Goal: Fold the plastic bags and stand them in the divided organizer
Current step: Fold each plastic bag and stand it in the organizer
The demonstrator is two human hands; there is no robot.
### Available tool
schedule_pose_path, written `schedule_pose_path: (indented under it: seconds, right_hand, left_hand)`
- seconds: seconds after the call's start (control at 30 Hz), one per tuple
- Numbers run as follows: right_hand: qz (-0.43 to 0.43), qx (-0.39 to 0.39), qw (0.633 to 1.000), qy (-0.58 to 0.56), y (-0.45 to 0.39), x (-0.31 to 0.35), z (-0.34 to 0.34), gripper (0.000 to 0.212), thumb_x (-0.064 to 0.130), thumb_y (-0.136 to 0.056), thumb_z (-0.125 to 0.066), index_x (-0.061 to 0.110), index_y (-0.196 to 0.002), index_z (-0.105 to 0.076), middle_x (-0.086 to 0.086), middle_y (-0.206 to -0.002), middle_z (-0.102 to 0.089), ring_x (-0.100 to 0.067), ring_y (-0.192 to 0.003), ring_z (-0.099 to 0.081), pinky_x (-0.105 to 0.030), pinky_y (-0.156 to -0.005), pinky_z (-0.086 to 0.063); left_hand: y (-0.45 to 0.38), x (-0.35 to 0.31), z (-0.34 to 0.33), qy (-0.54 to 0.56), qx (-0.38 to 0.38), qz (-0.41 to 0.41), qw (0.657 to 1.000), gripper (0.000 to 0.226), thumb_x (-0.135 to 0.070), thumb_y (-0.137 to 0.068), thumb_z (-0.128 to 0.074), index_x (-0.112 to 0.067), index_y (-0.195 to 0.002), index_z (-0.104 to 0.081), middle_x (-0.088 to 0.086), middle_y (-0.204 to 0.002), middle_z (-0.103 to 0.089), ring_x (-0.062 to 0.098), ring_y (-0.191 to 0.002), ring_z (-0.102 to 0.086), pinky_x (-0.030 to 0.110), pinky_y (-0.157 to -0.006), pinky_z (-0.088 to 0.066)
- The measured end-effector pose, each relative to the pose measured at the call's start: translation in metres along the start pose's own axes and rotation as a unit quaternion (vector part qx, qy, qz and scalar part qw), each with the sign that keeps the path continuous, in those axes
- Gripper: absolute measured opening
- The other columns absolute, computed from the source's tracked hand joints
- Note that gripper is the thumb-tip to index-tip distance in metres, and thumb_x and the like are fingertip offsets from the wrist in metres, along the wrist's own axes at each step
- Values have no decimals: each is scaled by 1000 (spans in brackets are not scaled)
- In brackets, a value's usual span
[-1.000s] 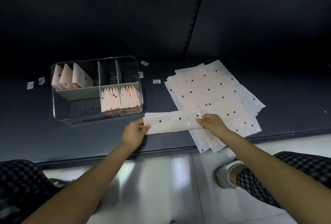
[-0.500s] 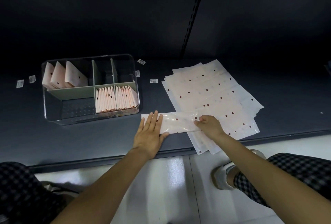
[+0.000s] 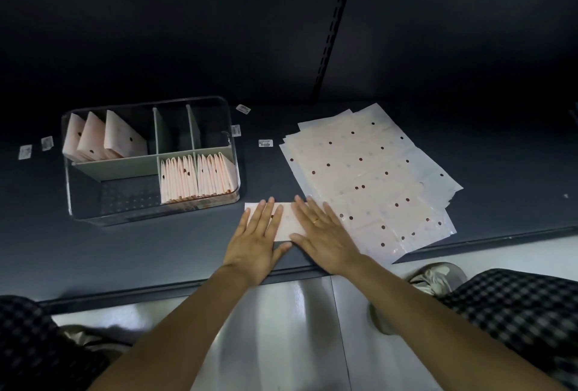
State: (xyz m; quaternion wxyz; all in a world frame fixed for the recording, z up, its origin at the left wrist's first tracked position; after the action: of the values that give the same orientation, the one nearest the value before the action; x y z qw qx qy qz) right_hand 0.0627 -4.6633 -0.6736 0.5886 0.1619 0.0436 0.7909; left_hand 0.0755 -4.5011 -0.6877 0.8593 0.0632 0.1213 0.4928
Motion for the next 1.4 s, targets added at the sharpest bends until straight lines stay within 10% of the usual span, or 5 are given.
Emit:
schedule_pose_path:
  seconds: [0.3, 0.67, 0.97, 1.17, 1.4]
  right_hand:
    - [-117, -81, 983, -117, 13, -42, 27, 43, 33, -97, -47, 16, -136, -43, -3, -143, -41, -23, -130, -37, -31, -104, -29]
    - [-206, 181, 957, -97, 0, -24, 56, 12, 27, -87, -57, 17, -81, -55, -7, -102, -61, -24, -102, -54, -30, -77, -41]
    - [-378, 200, 642, -637, 73, 36, 22, 7, 13, -92, -58, 14, -85, -58, -2, -72, -60, -11, -61, -52, -19, -49, -35]
    - [-161, 13, 963, -217, 70, 14, 29, 30, -2, -91, -40, 9, -117, -48, -11, -119, -55, -20, -103, -51, -31, -91, -43]
    - [57, -40, 987, -148, 59, 24, 6, 42, 10, -80, -68, 16, -121, -62, 0, -123, -60, -21, -113, -48, -24, -94, -35]
  left_hand:
    - [0, 7, 6, -12, 7, -48, 999, 73, -61, -93, -6, -18, -142, 25, 2, -151, 29, 18, -140, 27, 38, -116, 17]
    - [16, -6, 31, -13, -41, -95, 995, 73, -52, -96, -36, -15, -151, -6, 2, -159, 2, 21, -146, 6, 41, -115, 15]
    - [64, -29, 16, 16, -143, -115, 983, 66, -33, -56, -88, -9, -114, -68, 5, -119, -66, 20, -101, -66, 30, -87, -53]
    - [75, -19, 11, 20, -162, -107, 981, 65, -10, -47, -89, -15, -110, -71, -1, -116, -68, 17, -100, -67, 29, -84, -55]
    - [82, -20, 15, 115, -181, -69, 974, 59, 0, -55, -83, -13, -112, -70, 0, -121, -66, 20, -107, -64, 36, -88, -53]
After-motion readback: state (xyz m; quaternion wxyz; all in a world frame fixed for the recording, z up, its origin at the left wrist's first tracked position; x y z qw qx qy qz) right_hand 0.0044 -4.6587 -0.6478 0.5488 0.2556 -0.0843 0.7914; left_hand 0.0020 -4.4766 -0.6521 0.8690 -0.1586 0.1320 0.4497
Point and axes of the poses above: each hand's wrist, its own y-axis away from the middle knuckle, its own z-axis out of the back of the hand, x = y × z, the point moved 3 cm from there along -y, towards the middle knuckle
